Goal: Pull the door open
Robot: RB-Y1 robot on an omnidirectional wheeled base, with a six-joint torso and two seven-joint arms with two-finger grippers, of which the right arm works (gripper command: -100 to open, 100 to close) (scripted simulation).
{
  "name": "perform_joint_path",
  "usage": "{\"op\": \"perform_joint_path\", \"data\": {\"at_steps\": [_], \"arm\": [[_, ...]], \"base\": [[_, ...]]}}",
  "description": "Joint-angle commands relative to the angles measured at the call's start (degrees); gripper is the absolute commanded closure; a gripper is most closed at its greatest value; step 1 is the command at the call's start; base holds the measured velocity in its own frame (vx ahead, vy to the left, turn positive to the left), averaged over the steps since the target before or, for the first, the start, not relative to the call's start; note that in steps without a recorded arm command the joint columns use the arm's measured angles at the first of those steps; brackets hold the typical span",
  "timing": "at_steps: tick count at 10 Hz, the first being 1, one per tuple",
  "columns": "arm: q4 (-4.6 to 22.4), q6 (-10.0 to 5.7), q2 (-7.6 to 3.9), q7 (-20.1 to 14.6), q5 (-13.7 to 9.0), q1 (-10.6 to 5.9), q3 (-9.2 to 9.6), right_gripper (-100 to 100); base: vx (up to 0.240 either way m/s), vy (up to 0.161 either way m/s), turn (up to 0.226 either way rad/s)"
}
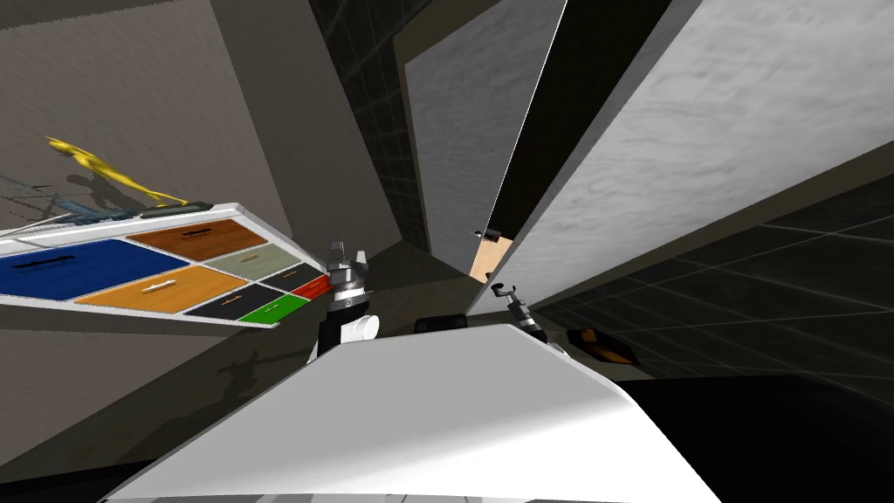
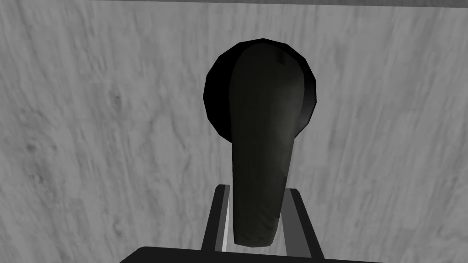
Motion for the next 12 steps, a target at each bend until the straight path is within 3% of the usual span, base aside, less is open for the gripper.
{"op": "perform_joint_path", "data": {"at_steps": [1, 2, 6, 11, 12], "arm": [[0.0, 0.0, 0.0, 0.0, 0.0, 0.0, 0.0, 100], [0.11, 0.88, 0.04, 0.54, -1.19, -0.91, 1.84, 100], [-0.06, 2.95, 0.04, 1.74, -4.03, -3.34, 5.93, 100], [-0.22, 4.82, 0.05, 2.82, -6.57, -5.51, 9.59, 100], [0.67, 4.82, 0.05, 2.82, -6.57, -5.51, 9.59, 100]], "base": [[-0.09, -0.04, 0.012], [-0.169, -0.046, 0.044], [-0.181, -0.044, 0.055], [-0.116, -0.023, 0.033], [-0.059, -0.023, 0.029]]}}
